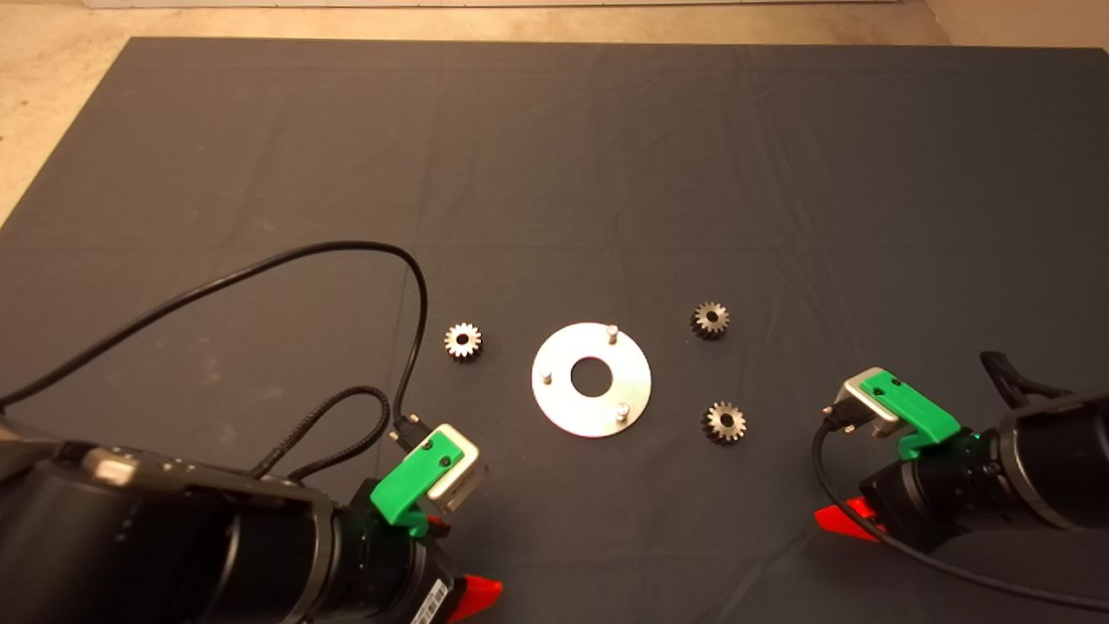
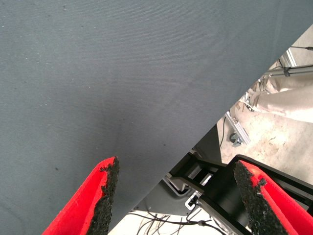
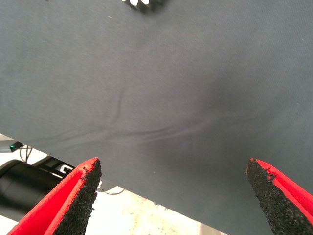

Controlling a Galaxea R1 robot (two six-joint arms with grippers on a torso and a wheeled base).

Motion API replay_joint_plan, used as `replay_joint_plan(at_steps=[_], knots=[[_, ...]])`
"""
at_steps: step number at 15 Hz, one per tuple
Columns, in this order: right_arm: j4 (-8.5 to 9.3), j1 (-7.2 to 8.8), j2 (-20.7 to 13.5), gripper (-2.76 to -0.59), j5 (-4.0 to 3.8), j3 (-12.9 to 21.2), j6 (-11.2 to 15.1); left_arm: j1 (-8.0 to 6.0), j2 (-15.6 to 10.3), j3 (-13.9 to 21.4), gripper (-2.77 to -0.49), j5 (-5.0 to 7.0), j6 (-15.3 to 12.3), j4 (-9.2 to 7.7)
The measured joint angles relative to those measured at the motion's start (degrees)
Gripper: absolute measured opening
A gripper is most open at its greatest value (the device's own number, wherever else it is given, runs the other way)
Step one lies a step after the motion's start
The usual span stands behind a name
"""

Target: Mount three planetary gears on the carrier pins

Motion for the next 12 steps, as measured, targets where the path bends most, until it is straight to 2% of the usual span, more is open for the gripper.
replay_joint_plan(at_steps=[3, 9, 11, 12], knots=[[-0.01, 0.00, 0.0, -1.15, 0.94, 0.0, 0.0, 0.00, 0.0, 0.0, -1.63, 0.00, 0.0, 0.02], [-0.02, 0.00, 0.0, -1.15, 1.14, 0.0, -0.2, -0.02, -0.2, 0.0, -1.63, 0.52, 0.7, 0.02], [-0.02, 0.00, 0.0, -1.15, 1.18, 0.0, -0.2, -0.04, -0.2, 0.0, -1.63, 1.46, 1.5, 0.02], [-0.01, 0.00, 0.0, -1.15, 1.31, 0.0, -0.3, -0.06, -0.3, 0.0, -1.63, 2.50, 2.2, 0.00]])
